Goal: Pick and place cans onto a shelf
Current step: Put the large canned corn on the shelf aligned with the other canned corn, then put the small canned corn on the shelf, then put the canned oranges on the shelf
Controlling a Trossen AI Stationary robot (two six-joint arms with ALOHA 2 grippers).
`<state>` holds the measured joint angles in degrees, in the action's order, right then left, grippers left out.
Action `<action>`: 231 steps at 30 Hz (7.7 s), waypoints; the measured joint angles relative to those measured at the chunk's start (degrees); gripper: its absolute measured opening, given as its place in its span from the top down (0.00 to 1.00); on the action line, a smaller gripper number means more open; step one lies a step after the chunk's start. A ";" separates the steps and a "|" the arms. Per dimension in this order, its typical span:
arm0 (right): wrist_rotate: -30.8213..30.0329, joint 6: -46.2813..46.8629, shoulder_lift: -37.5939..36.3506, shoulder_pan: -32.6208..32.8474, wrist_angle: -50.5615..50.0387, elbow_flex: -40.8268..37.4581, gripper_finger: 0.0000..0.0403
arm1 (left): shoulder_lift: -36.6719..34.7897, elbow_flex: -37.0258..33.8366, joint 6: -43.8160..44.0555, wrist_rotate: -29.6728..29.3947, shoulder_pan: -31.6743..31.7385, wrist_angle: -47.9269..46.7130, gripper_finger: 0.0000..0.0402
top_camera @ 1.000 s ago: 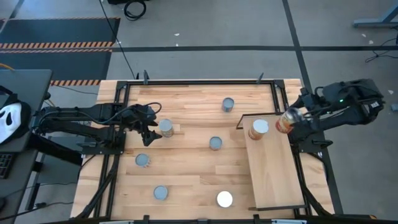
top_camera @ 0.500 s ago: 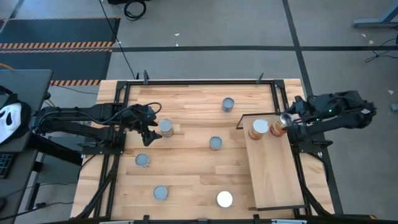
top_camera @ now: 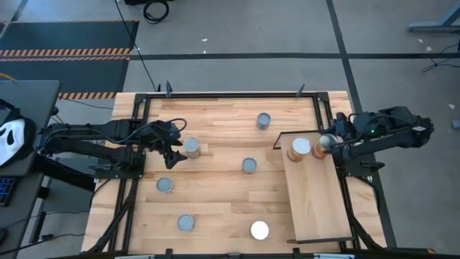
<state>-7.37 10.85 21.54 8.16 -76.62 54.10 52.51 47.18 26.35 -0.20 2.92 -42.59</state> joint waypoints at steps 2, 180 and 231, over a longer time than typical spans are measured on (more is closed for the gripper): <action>0.64 -0.07 0.87 0.00 0.22 1.64 0.10 | 0.00 0.00 0.00 0.01 0.00 0.00 0.14; 8.09 -31.72 56.70 14.62 21.20 31.00 0.11 | -0.02 0.00 -1.48 -0.12 0.10 35.46 0.14; 7.67 -11.74 86.16 -6.03 20.08 30.66 0.01 | -0.02 0.00 -1.46 -0.14 0.10 35.49 0.14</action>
<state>0.31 -0.88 107.70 2.13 -56.54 84.76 52.49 47.18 24.88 -0.34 3.01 -7.09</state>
